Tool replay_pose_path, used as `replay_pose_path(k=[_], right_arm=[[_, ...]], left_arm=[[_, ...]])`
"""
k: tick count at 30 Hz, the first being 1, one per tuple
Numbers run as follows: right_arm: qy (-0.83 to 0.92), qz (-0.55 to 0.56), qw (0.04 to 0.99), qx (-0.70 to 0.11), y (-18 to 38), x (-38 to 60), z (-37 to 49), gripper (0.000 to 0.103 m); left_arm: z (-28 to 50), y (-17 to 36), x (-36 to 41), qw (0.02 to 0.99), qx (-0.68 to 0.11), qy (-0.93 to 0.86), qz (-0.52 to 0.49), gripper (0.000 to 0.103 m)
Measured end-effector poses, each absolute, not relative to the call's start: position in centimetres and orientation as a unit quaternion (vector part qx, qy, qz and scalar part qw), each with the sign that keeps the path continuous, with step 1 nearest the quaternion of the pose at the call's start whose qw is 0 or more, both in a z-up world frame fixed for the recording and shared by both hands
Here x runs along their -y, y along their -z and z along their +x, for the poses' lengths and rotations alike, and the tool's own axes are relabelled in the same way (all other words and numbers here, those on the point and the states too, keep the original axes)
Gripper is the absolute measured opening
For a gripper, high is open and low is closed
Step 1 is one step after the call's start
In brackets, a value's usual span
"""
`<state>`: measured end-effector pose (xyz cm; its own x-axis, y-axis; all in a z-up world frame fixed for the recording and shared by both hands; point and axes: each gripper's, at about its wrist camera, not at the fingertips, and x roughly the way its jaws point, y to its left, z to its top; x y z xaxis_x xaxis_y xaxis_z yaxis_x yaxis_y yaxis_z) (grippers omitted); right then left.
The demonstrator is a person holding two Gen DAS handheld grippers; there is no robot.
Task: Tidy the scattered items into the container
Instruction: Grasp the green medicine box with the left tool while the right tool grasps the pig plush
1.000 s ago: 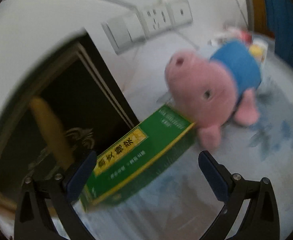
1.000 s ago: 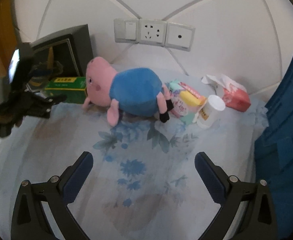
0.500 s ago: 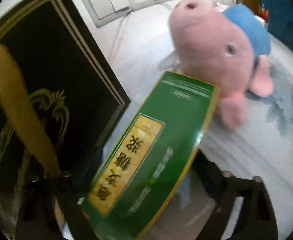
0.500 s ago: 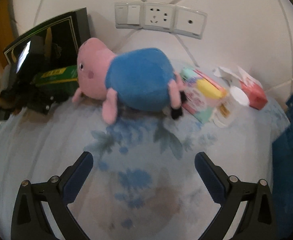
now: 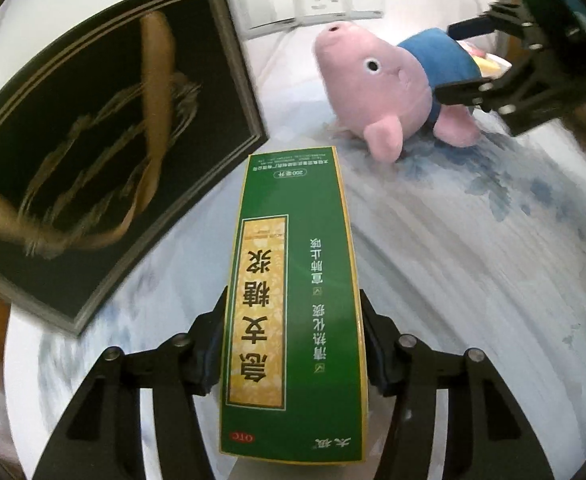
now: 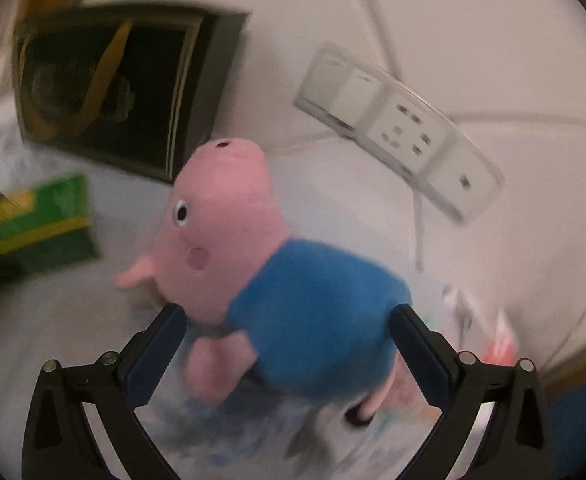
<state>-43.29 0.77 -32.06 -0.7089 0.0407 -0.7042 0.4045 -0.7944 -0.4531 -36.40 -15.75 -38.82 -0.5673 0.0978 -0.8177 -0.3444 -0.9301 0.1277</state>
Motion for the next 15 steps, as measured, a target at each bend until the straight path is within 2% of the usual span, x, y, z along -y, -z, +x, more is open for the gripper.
replay_pose_path(k=[6,9,11,15], right_arm=[[0.789,0.394,0.116,-0.457,36.9,0.3,-47.1,0.103],[0.794,0.423,0.12,-0.419,36.7,-0.3,-48.5,0.103],[0.799,0.432,0.11,-0.405,36.5,-0.4,-48.9,0.091],[0.815,0.438,0.102,-0.366,35.7,-1.0,-48.9,0.075]], left_arm=[[-33.6,38.8,17.4,0.1,-0.101,-0.879,-0.454,0.053],[-32.6,39.0,17.2,0.093,-0.1,-0.882,-0.451,0.054],[-33.1,39.1,16.8,0.082,-0.087,-0.885,-0.451,0.053],[-30.4,40.5,18.1,0.07,-0.065,-0.877,-0.471,0.054]])
